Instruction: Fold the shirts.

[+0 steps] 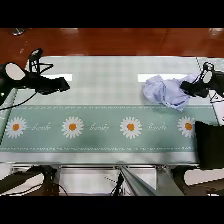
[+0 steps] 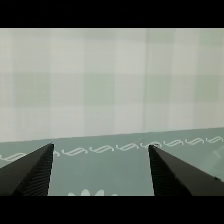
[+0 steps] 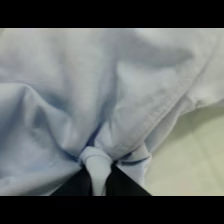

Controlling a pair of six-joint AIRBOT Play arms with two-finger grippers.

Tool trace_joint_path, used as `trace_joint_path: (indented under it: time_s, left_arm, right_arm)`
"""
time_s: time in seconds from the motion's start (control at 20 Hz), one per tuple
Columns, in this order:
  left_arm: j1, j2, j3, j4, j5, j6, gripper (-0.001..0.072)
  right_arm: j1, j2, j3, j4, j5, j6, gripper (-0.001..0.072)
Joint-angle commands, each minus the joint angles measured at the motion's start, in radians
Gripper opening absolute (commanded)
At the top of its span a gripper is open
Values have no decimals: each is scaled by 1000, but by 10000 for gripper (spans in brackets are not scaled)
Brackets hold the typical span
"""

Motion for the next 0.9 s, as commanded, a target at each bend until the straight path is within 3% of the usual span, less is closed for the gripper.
trace_joint_path:
  time_s: [0.0, 0.1, 0.25, 0.4, 0.6, 0.75, 0.85]
  left_arm:
    - [26, 11, 5, 60, -95, 31, 702]
    - [84, 55, 5, 137, -116, 28, 703]
    - [165, 183, -28, 25, -134, 32, 703]
    - [145, 367, -157, -122, -103, 83, 703]
    - [81, 560, -362, -145, -61, 84, 702]
    - [79, 595, -433, -159, -51, 65, 702]
    - [79, 595, -435, -176, -48, 66, 702]
  right_arm:
    - [-9, 44, 113, 237, 105, -212, 25]
    - [-2, 144, 238, 250, 133, -236, 25]
    - [45, 325, 389, 253, 113, -270, 24]
    - [152, 467, 515, 249, 111, -313, 24]
    - [340, 556, 695, 215, 115, -340, 24]
    - [486, 585, 756, 168, 186, -339, 24]
    - [568, 574, 755, 168, 328, -334, 24]
